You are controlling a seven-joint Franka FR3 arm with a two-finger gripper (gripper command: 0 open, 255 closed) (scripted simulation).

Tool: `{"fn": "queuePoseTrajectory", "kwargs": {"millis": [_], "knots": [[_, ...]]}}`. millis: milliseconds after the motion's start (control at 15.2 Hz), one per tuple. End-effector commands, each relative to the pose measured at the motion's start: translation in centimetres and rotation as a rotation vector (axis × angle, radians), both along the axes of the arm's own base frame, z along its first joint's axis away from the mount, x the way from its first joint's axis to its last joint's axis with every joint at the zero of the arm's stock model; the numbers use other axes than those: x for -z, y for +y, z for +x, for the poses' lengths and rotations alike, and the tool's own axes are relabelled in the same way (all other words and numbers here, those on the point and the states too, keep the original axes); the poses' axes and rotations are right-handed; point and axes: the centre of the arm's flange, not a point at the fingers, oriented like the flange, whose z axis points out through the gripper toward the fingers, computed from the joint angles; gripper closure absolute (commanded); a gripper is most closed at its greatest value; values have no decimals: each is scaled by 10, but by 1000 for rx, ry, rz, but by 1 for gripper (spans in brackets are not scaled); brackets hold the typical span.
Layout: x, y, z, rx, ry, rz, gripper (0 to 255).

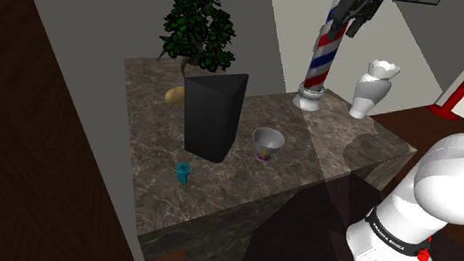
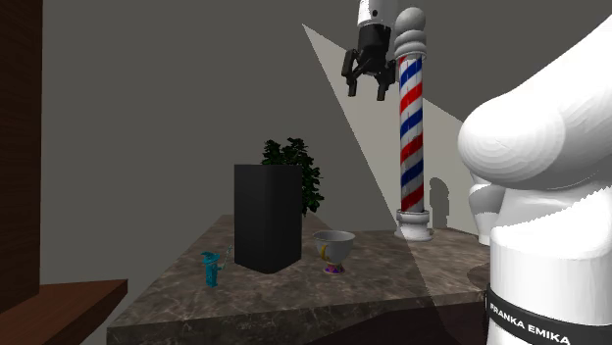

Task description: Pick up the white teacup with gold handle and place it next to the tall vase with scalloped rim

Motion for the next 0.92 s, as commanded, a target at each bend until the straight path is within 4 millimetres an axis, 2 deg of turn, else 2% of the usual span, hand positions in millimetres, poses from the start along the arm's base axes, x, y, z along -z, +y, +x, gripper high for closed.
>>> {"fn": "queuePoseTrajectory", "kwargs": {"millis": [0, 858], "knots": [[0, 0, 0, 0, 0, 0, 0], [158, 74, 44, -67, 51, -127, 0]]}}
